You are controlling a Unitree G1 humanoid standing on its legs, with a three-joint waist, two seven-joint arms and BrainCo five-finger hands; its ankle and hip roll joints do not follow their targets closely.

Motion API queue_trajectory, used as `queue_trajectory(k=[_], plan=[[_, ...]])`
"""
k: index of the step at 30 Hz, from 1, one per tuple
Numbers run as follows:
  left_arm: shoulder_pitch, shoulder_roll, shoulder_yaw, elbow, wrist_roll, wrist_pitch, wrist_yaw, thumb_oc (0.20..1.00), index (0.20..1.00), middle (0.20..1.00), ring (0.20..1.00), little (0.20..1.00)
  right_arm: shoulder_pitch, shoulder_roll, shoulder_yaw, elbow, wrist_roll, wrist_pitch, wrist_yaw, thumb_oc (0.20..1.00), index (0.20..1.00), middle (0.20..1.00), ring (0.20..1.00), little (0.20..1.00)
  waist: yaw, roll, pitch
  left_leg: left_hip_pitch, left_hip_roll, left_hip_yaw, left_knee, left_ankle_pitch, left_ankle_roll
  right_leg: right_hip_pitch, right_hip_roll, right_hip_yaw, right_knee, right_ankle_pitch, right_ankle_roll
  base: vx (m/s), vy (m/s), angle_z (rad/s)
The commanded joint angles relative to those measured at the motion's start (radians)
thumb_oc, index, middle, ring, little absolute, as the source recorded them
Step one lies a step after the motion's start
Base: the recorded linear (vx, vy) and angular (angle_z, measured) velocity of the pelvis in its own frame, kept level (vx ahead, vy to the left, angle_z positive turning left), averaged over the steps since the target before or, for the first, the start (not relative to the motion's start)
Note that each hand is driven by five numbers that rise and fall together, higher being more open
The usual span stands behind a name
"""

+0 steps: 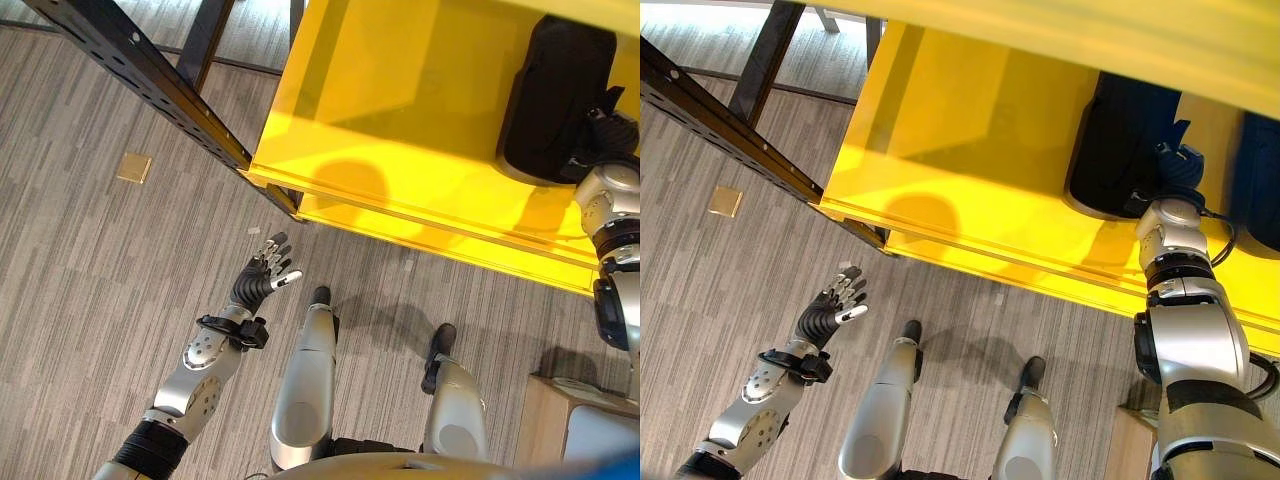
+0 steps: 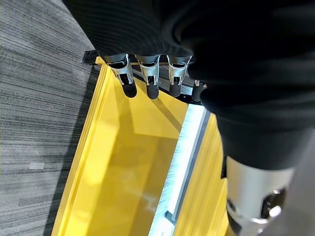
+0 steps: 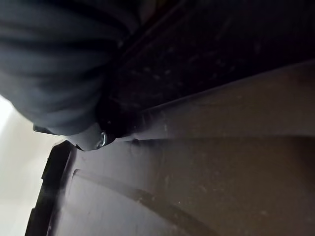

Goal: Move parts from the plastic box to the shelf.

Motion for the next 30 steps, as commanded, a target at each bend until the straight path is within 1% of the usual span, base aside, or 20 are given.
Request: queue_trajectory(k=[1,4,5,6,12,14,16,18,20,21,23,28,29,30], plan=[[0.015,0.032,0.019,-0.075,-0.011,-0.056,-0.014,1.000,1.000,1.000,1.000,1.000,-0.045,-0.060,0.031,0.028,0.001,-0.040,0.002,0.200,0.200,0.200,0.200,0.200,0.015,0.001,-0.036,-0.017,0.011,0.061,-0.029,0.071,0.028,-0.081,0.027,0.014,0.267,-0.116,-0.059,0.00,0.000,0.00],[0.011,0.032,0.018,-0.075,-0.011,-0.058,-0.015,1.000,1.000,1.000,1.000,1.000,-0.046,-0.059,0.043,0.025,-0.012,-0.040,0.005,0.200,0.200,0.200,0.200,0.200,0.013,0.001,-0.031,-0.023,0.010,0.061,-0.024,0.069,0.029,-0.090,0.027,0.015,0.277,-0.119,-0.060,0.00,0.000,0.00],[0.011,0.030,0.020,-0.073,-0.011,-0.059,-0.015,1.000,1.000,1.000,1.000,1.000,-0.044,-0.054,0.041,0.018,0.000,-0.046,0.013,0.319,0.319,0.319,0.319,0.319,0.013,0.002,-0.030,-0.024,0.010,0.060,-0.021,0.068,0.030,-0.091,0.027,0.016,0.279,-0.120,-0.061,0.00,0.000,0.00],[0.011,0.027,0.022,-0.070,-0.011,-0.060,-0.013,1.000,1.000,1.000,1.000,1.000,-0.041,-0.050,0.038,0.012,0.009,-0.047,0.017,1.000,1.000,1.000,1.000,1.000,0.012,0.001,-0.029,-0.026,0.011,0.060,-0.017,0.068,0.030,-0.092,0.026,0.016,0.281,-0.121,-0.061,0.00,0.000,0.00],[0.007,0.027,0.023,-0.061,-0.009,-0.064,-0.011,1.000,1.000,1.000,1.000,1.000,-0.031,-0.039,0.034,-0.007,0.013,-0.057,0.014,1.000,1.000,1.000,1.000,1.000,0.007,-0.002,-0.027,-0.027,0.013,0.066,-0.009,0.061,0.031,-0.097,0.025,0.023,0.289,-0.122,-0.061,0.00,0.000,0.00],[0.009,0.023,0.028,-0.051,-0.010,-0.066,-0.008,1.000,1.000,1.000,1.000,1.000,-0.020,-0.032,0.028,-0.041,0.020,-0.066,0.011,1.000,1.000,1.000,1.000,1.000,0.005,-0.003,-0.028,-0.024,0.015,0.068,-0.010,0.060,0.032,-0.096,0.027,0.027,0.288,-0.122,-0.062,0.00,0.000,0.00],[0.009,0.021,0.040,-0.047,-0.011,-0.067,-0.010,1.000,1.000,1.000,1.000,1.000,0.003,-0.032,0.024,-0.102,-0.005,-0.068,0.003,1.000,1.000,1.000,1.000,1.000,0.000,-0.007,-0.031,-0.016,0.020,0.068,-0.012,0.059,0.032,-0.093,0.029,0.028,0.288,-0.123,-0.061,0.00,0.000,0.00],[0.008,0.018,0.041,-0.045,-0.011,-0.068,-0.009,1.000,1.000,1.000,1.000,1.000,0.015,-0.030,0.016,-0.120,-0.008,-0.071,-0.001,1.000,1.000,1.000,1.000,1.000,-0.001,-0.008,-0.032,-0.014,0.020,0.068,-0.011,0.058,0.032,-0.093,0.029,0.029,0.290,-0.122,-0.061,0.00,0.000,0.00],[0.011,0.011,0.054,-0.040,-0.011,-0.069,-0.008,1.000,1.000,1.000,1.000,1.000,0.062,-0.030,-0.016,-0.199,-0.021,-0.084,-0.018,1.000,1.000,1.000,1.000,1.000,-0.010,-0.012,-0.037,-0.008,0.025,0.069,-0.007,0.055,0.031,-0.087,0.030,0.030,0.290,-0.120,-0.059,0.00,0.000,0.00],[0.012,0.012,0.054,-0.041,-0.011,-0.069,-0.008,1.000,1.000,1.000,1.000,1.000,0.065,-0.029,-0.018,-0.202,-0.022,-0.083,-0.019,1.000,1.000,1.000,1.000,1.000,-0.009,-0.013,-0.038,-0.007,0.025,0.069,-0.007,0.055,0.031,-0.087,0.030,0.030,0.290,-0.120,-0.059,0.00,0.000,0.00],[0.016,0.008,0.068,-0.035,-0.007,-0.070,-0.009,1.000,1.000,1.000,1.000,1.000,0.137,-0.046,-0.071,-0.353,-0.061,-0.100,-0.054,1.000,1.000,1.000,1.000,1.000,-0.020,-0.019,-0.051,0.004,0.030,0.069,-0.012,0.053,0.029,-0.075,0.032,0.031,0.283,-0.120,-0.057,0.00,0.000,0.00],[0.025,-0.002,0.082,-0.033,-0.003,-0.067,-0.026,1.000,1.000,1.000,1.000,1.000,0.245,-0.074,-0.147,-0.531,-0.167,-0.110,-0.096,1.000,1.000,1.000,1.000,1.000,-0.031,-0.027,-0.069,0.020,0.035,0.066,-0.023,0.053,0.025,-0.058,0.033,0.032,0.269,-0.118,-0.054,0.00,0.000,-0.03],[0.027,-0.007,0.084,-0.028,0.000,-0.064,-0.031,1.000,1.000,1.000,1.000,1.000,0.288,-0.066,-0.174,-0.579,-0.190,-0.120,-0.101,1.000,1.000,1.000,1.000,1.000,-0.036,-0.031,-0.075,0.028,0.037,0.067,-0.028,0.053,0.024,-0.052,0.033,0.031,0.264,-0.117,-0.052,-0.01,-0.004,-0.05],[0.027,-0.007,0.087,-0.026,0.005,-0.063,-0.036,1.000,1.000,1.000,1.000,1.000,0.307,-0.075,-0.186,-0.609,-0.218,-0.115,-0.103,1.000,1.000,1.000,1.000,1.000,-0.037,-0.035,-0.080,0.030,0.038,0.067,-0.035,0.063,0.023,-0.049,0.033,0.030,0.258,-0.110,-0.053,0.00,-0.015,-0.04]])
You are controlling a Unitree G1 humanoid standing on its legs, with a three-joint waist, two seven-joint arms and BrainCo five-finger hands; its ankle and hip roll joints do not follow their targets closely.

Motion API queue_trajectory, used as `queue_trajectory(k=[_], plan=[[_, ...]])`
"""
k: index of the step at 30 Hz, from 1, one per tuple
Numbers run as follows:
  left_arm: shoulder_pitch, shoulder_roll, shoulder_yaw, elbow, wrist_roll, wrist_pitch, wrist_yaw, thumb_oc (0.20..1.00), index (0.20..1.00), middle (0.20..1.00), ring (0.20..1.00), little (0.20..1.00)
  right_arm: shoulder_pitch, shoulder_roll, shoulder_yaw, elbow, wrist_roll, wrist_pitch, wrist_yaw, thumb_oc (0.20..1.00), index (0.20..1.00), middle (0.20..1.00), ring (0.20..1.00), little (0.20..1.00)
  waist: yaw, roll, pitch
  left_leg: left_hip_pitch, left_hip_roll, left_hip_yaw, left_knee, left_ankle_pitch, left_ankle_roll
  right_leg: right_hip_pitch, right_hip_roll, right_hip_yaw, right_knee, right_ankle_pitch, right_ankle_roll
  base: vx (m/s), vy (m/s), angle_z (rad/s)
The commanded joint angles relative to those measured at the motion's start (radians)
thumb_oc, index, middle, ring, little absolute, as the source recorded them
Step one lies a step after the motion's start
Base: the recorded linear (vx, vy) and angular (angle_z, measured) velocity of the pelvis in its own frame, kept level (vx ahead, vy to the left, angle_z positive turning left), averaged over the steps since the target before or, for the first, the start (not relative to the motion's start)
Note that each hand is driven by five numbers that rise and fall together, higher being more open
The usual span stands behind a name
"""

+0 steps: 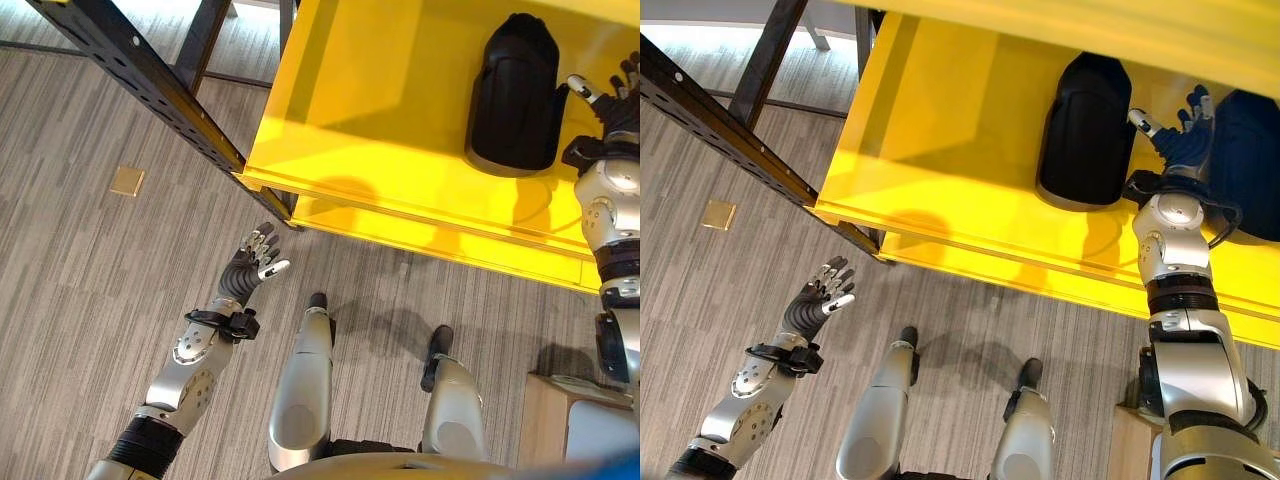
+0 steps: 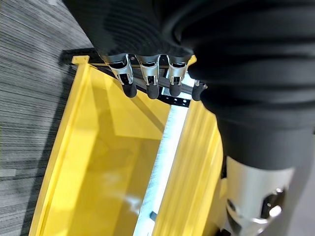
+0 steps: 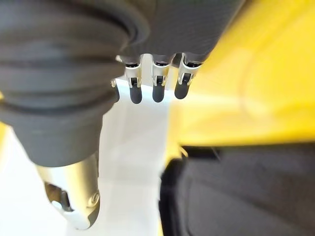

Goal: Move parts from the plastic box to the shelf.

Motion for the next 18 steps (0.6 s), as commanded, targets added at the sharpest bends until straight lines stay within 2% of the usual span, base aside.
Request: queue_trajectory(k=[1,5,12,17,18], plan=[[0.035,-0.010,0.026,-0.024,0.008,-0.041,-0.036,1.000,1.000,1.000,1.000,1.000,0.054,-0.077,-0.029,-0.029,-0.111,-0.074,-0.034,1.000,1.000,1.000,1.000,1.000,0.005,-0.026,-0.078,0.021,0.037,0.057,-0.058,0.062,0.008,-0.045,0.035,0.016,0.222,-0.102,-0.045,-0.01,-0.012,-0.03],[0.043,-0.021,0.035,-0.017,0.015,-0.035,-0.052,1.000,1.000,1.000,1.000,1.000,0.140,-0.074,-0.071,-0.127,-0.182,-0.075,-0.031,1.000,1.000,1.000,1.000,1.000,0.000,-0.040,-0.097,0.048,0.044,0.058,-0.093,0.081,0.004,-0.020,0.039,0.011,0.184,-0.083,-0.043,0.00,-0.025,-0.05],[0.060,-0.044,0.054,0.008,0.035,-0.023,-0.075,1.000,1.000,1.000,1.000,1.000,0.340,0.003,-0.149,-0.321,-0.275,-0.080,0.001,1.000,1.000,1.000,1.000,1.000,-0.007,-0.070,-0.140,0.123,0.054,0.058,-0.187,0.117,-0.004,0.049,0.050,0.002,0.091,-0.050,-0.036,0.04,-0.031,-0.05],[0.081,-0.090,0.069,0.032,0.064,-0.017,-0.099,1.000,1.000,1.000,1.000,1.000,0.538,0.108,-0.197,-0.465,-0.343,-0.093,0.057,1.000,1.000,1.000,1.000,1.000,-0.019,-0.097,-0.207,0.205,0.057,0.070,-0.315,0.166,-0.008,0.127,0.051,-0.022,-0.029,-0.009,-0.023,0.10,-0.018,-0.01],[0.090,-0.117,0.078,0.045,0.077,-0.012,-0.110,1.000,1.000,1.000,1.000,1.000,0.617,0.126,-0.221,-0.530,-0.404,-0.087,0.085,1.000,1.000,1.000,1.000,1.000,-0.028,-0.105,-0.251,0.248,0.059,0.077,-0.386,0.190,-0.011,0.166,0.052,-0.031,-0.093,0.015,-0.014,0.14,-0.002,0.03]])
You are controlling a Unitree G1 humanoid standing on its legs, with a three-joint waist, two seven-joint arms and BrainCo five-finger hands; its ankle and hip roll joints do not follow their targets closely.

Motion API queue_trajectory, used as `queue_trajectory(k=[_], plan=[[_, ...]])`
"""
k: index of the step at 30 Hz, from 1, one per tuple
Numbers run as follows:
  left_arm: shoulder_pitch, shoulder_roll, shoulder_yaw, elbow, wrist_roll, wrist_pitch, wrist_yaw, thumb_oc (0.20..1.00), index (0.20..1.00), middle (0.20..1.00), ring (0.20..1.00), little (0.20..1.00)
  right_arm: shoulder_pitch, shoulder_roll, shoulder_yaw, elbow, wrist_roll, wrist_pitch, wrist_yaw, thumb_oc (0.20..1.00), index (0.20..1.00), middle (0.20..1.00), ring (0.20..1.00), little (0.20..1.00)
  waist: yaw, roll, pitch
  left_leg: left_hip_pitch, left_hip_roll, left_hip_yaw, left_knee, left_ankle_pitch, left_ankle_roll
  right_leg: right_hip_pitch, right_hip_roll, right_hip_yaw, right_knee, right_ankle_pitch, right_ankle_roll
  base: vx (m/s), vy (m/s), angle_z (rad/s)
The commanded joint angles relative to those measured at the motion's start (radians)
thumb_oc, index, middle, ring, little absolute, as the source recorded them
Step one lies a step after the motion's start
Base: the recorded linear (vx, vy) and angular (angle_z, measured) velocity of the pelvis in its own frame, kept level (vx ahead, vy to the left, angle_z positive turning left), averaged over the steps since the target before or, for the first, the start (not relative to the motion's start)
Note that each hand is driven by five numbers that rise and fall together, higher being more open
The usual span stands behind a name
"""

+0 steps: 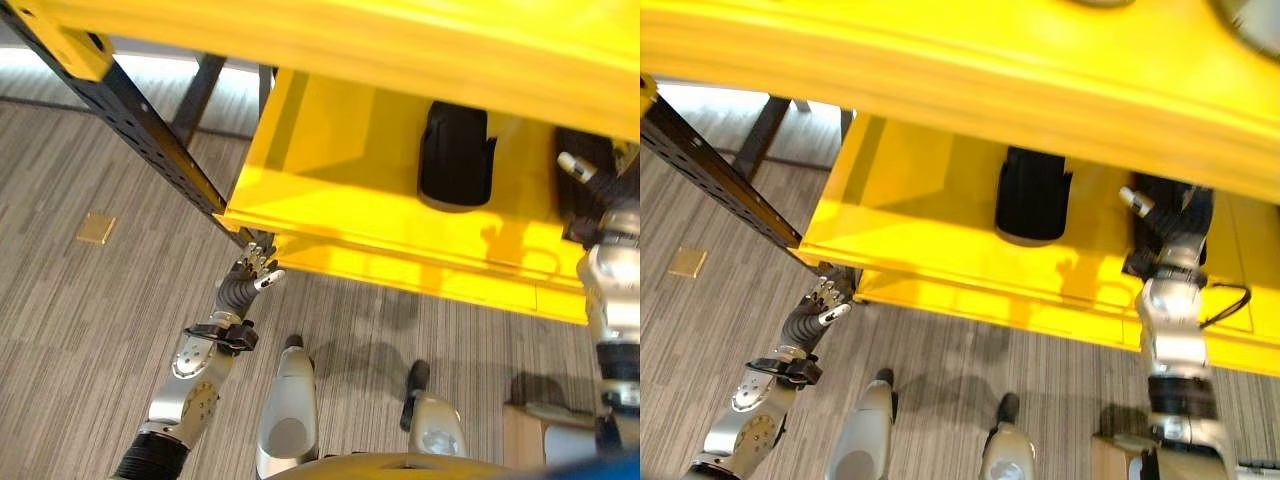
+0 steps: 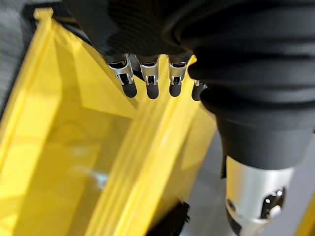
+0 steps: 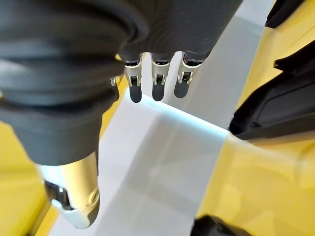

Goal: Move parts from the plastic box to the shelf.

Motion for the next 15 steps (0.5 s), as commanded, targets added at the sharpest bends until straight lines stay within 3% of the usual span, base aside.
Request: queue_trajectory(k=[1,9,15], plan=[[0.013,-0.006,0.015,-0.009,0.037,-0.025,-0.042,1.000,1.000,1.000,1.000,1.000,-0.005,-0.069,-0.061,-0.036,-0.093,-0.052,0.039,1.000,1.000,1.000,1.000,1.000,0.000,0.000,-0.069,0.065,0.030,0.046,-0.230,0.176,0.020,-0.021,0.026,-0.014,0.101,-0.030,-0.003,0.14,0.003,0.08],[0.065,-0.058,0.061,-0.004,0.090,-0.027,-0.081,1.000,1.000,1.000,1.000,1.000,0.252,-0.078,-0.119,-0.233,-0.421,-0.020,0.136,1.000,1.000,1.000,1.000,1.000,-0.024,-0.013,-0.193,0.188,0.038,0.072,-0.425,0.232,0.023,0.074,0.026,-0.034,-0.051,0.036,0.029,0.11,0.029,0.03],[0.089,-0.082,0.086,0.000,0.129,-0.034,-0.072,1.000,1.000,1.000,1.000,1.000,0.374,-0.019,-0.093,-0.321,-0.475,-0.036,0.205,1.000,1.000,1.000,1.000,1.000,-0.045,-0.015,-0.234,0.237,0.039,0.101,-0.496,0.251,0.023,0.086,0.023,-0.018,-0.086,0.070,0.042,0.05,0.036,-0.06]])
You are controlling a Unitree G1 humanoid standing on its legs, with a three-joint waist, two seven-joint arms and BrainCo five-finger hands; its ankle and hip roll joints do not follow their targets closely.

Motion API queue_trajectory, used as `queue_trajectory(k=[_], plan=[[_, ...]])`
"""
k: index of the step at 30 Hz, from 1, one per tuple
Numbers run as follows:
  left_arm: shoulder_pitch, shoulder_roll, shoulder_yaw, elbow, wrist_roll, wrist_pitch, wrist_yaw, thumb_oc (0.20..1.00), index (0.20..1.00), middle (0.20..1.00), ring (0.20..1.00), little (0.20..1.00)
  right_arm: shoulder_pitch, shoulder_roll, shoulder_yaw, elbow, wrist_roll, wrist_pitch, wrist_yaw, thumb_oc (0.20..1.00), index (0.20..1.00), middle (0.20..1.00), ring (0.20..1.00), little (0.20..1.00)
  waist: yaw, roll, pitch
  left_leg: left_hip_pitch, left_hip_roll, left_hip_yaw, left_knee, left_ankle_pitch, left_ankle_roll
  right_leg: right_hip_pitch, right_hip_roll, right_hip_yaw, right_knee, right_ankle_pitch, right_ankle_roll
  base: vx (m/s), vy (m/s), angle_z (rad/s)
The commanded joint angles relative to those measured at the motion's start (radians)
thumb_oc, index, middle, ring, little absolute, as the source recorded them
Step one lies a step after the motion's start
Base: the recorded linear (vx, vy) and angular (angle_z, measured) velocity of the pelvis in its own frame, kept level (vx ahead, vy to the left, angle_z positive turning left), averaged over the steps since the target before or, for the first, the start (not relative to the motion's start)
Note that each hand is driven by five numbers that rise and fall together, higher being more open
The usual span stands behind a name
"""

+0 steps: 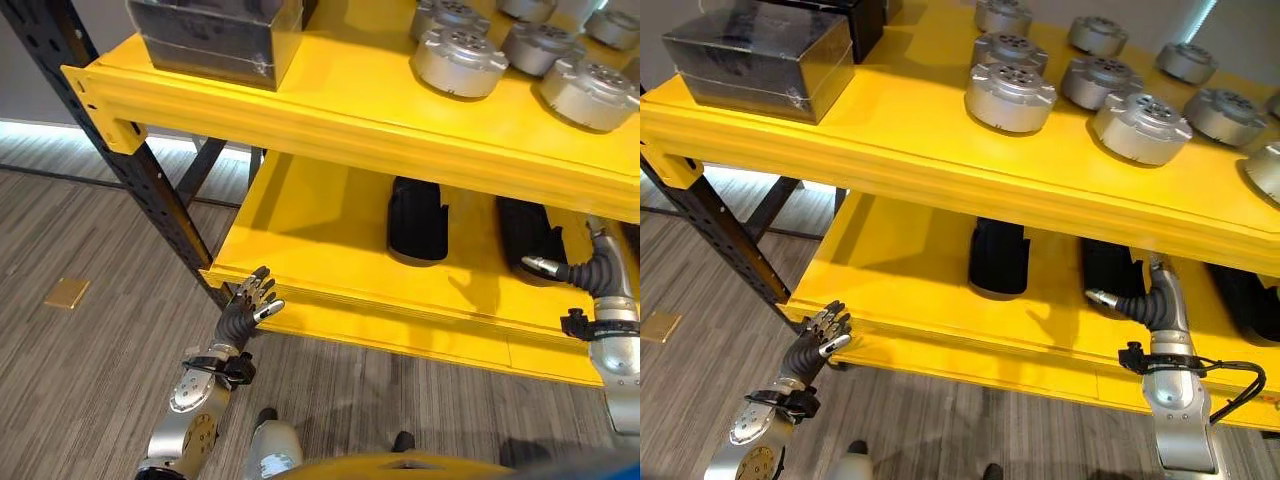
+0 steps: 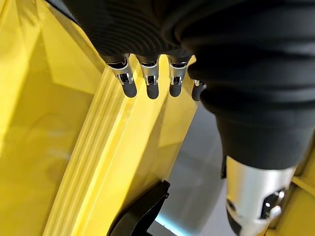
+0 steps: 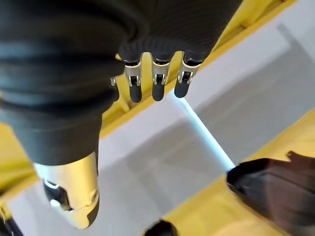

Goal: Move parts from the plastic box to the shelf.

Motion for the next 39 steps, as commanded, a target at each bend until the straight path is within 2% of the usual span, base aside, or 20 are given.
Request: queue_trajectory(k=[1,5,7,8,14,16,20,24,25,26,27,28,30,32,33,34,35,36,39], plan=[[-0.015,-0.031,0.035,-0.005,0.049,-0.048,-0.009,1.000,1.000,1.000,1.000,1.000,-0.022,-0.035,-0.011,-0.037,0.000,-0.041,0.029,1.000,1.000,1.000,1.000,1.000,0.007,0.053,-0.031,0.146,0.033,0.083,-0.332,0.209,0.045,0.015,0.019,0.003,0.031,0.040,0.052,0.01,0.015,-0.10],[-0.001,-0.044,0.038,-0.018,0.056,-0.058,0.018,1.000,1.000,1.000,1.000,1.000,0.058,0.046,0.076,0.014,0.124,-0.044,0.089,1.000,1.000,1.000,1.000,1.000,-0.014,0.067,-0.035,0.184,0.056,0.109,-0.350,0.218,0.040,0.018,0.034,0.032,0.035,0.019,0.047,0.01,-0.012,-0.31],[0.001,-0.047,0.036,-0.019,0.054,-0.057,0.017,1.000,1.000,1.000,1.000,1.000,0.069,0.057,0.080,0.024,0.137,-0.042,0.086,1.000,1.000,1.000,1.000,1.000,-0.017,0.071,-0.036,0.189,0.064,0.111,-0.349,0.219,0.036,0.020,0.039,0.037,0.037,0.013,0.043,0.01,-0.059,-0.16],[0.003,-0.050,0.036,-0.018,0.047,-0.058,0.022,1.000,1.000,1.000,1.000,1.000,0.082,0.077,0.086,0.034,0.188,-0.046,0.093,1.000,1.000,1.000,1.000,1.000,-0.024,0.077,-0.035,0.193,0.077,0.114,-0.342,0.220,0.029,0.023,0.051,0.046,0.044,-0.002,0.037,0.01,-0.067,-0.10],[0.006,-0.059,0.024,-0.010,0.027,-0.059,0.019,1.000,1.000,1.000,1.000,1.000,0.106,0.082,0.096,0.049,0.246,-0.054,0.101,1.000,1.000,1.000,1.000,1.000,-0.034,0.106,-0.034,0.209,0.125,0.113,-0.328,0.230,0.007,0.038,0.089,0.058,0.057,-0.037,0.013,0.00,-0.099,-0.15],[-0.004,-0.070,0.018,0.015,0.011,-0.058,0.026,1.000,1.000,1.000,1.000,1.000,0.102,0.092,0.101,0.066,0.334,-0.065,0.101,1.000,1.000,1.000,1.000,1.000,-0.043,0.136,-0.028,0.204,0.172,0.104,-0.323,0.261,-0.015,0.039,0.135,0.070,0.069,-0.071,-0.015,-0.06,-0.177,-0.08],[-0.003,-0.092,0.001,0.037,-0.003,-0.052,0.021,1.000,1.000,1.000,1.000,1.000,0.137,0.096,0.083,0.060,0.393,-0.075,0.103,1.000,1.000,1.000,1.000,1.000,-0.059,0.166,-0.004,0.179,0.220,0.078,-0.309,0.301,-0.034,0.034,0.196,0.076,0.080,-0.096,-0.060,-0.07,-0.167,-0.05],[-0.004,-0.108,-0.013,0.049,-0.005,-0.045,0.010,1.000,1.000,1.000,1.000,1.000,0.166,0.096,0.048,0.066,0.412,-0.079,0.095,1.000,1.000,1.000,1.000,1.000,-0.069,0.176,0.034,0.135,0.225,0.061,-0.262,0.329,-0.034,0.039,0.218,0.070,0.069,-0.096,-0.086,-0.07,-0.129,-0.01],[-0.013,-0.112,-0.019,0.058,-0.002,-0.046,0.007,1.000,1.000,1.000,1.000,1.000,0.169,0.089,0.035,0.061,0.406,-0.080,0.089,1.000,1.000,1.000,1.000,1.000,-0.077,0.175,0.046,0.115,0.220,0.082,-0.236,0.327,-0.027,0.037,0.214,0.061,0.069,-0.094,-0.089,-0.08,-0.074,0.11],[-0.019,-0.115,-0.025,0.062,-0.002,-0.046,0.007,1.000,1.000,1.000,1.000,1.000,0.169,0.086,0.025,0.061,0.407,-0.080,0.084,1.000,1.000,1.000,1.000,1.000,-0.087,0.169,0.054,0.095,0.207,0.131,-0.192,0.308,-0.013,0.034,0.203,0.051,0.070,-0.089,-0.091,-0.06,-0.073,0.21],[-0.016,-0.117,-0.024,0.060,-0.004,-0.049,0.004,1.000,1.000,1.000,1.000,1.000,0.170,0.083,0.018,0.067,0.404,-0.076,0.082,1.000,1.000,1.000,1.000,1.000,-0.080,0.164,0.063,0.098,0.168,0.128,-0.167,0.273,-0.004,0.035,0.199,0.054,0.068,-0.085,-0.090,-0.05,-0.078,0.49],[-0.007,-0.113,-0.017,0.053,0.002,-0.052,0.008,1.000,1.000,1.000,1.000,1.000,0.160,0.083,0.021,0.071,0.395,-0.075,0.086,1.000,1.000,1.000,1.000,1.000,-0.056,0.153,0.077,0.095,0.047,0.055,-0.143,0.207,0.021,0.027,0.193,0.082,0.053,-0.064,-0.085,-0.03,-0.074,0.43],[0.002,-0.114,-0.001,0.051,0.011,-0.056,0.012,1.000,1.000,1.000,1.000,1.000,0.129,0.086,0.033,0.088,0.385,-0.077,0.089,1.000,1.000,1.000,1.000,1.000,-0.016,0.134,0.076,0.082,-0.126,-0.065,-0.137,0.134,0.074,-0.003,0.200,0.134,0.046,-0.039,-0.085,-0.02,-0.050,-0.47],[0.003,-0.109,0.004,0.046,0.015,-0.059,0.010,1.000,1.000,1.000,1.000,1.000,0.088,0.091,0.061,0.111,0.391,-0.078,0.090,1.000,1.000,1.000,1.000,1.000,0.003,0.126,0.073,0.061,-0.245,-0.157,-0.144,0.136,0.114,-0.035,0.224,0.187,0.052,-0.023,-0.086,-0.01,-0.012,-1.45],[0.003,-0.109,0.005,0.046,0.016,-0.059,0.010,1.000,1.000,1.000,1.000,1.000,0.086,0.091,0.063,0.113,0.391,-0.079,0.089,1.000,1.000,1.000,1.000,1.000,0.004,0.123,0.073,0.060,-0.246,-0.154,-0.141,0.133,0.117,-0.037,0.222,0.190,0.055,-0.026,-0.085,-0.01,0.013,-1.26],[0.008,-0.100,0.012,0.042,0.026,-0.065,0.011,1.000,1.000,1.000,1.000,1.000,0.052,0.095,0.091,0.135,0.396,-0.079,0.091,1.000,1.000,1.000,1.000,1.000,0.018,0.123,0.077,0.049,-0.306,-0.206,-0.152,0.155,0.135,-0.057,0.248,0.233,0.064,-0.027,-0.087,-0.05,0.027,-0.87],[0.017,-0.099,0.020,0.041,0.022,-0.065,0.011,1.000,1.000,1.000,1.000,1.000,0.033,0.106,0.107,0.141,0.399,-0.079,0.094,1.000,1.000,1.000,1.000,1.000,0.024,0.120,0.076,0.056,-0.303,-0.219,-0.167,0.152,0.143,-0.076,0.259,0.260,0.075,-0.030,-0.086,-0.06,0.029,-0.84],[0.022,-0.103,0.024,0.040,0.009,-0.066,0.007,1.000,1.000,1.000,1.000,1.000,0.033,0.110,0.104,0.132,0.406,-0.077,0.097,1.000,1.000,1.000,1.000,1.000,0.017,0.118,0.074,0.057,-0.284,-0.192,-0.175,0.160,0.145,-0.081,0.263,0.269,0.073,-0.027,-0.086,-0.07,0.075,-0.73],[0.008,-0.095,0.013,0.049,-0.001,-0.067,0.011,1.000,1.000,1.000,1.000,1.000,0.030,0.123,0.102,0.156,0.426,-0.076,0.088,1.000,1.000,1.000,1.000,1.000,-0.001,0.111,0.068,0.061,-0.267,-0.150,-0.210,0.178,0.149,-0.107,0.257,0.275,0.075,-0.025,-0.086,-0.06,0.087,-0.56]])
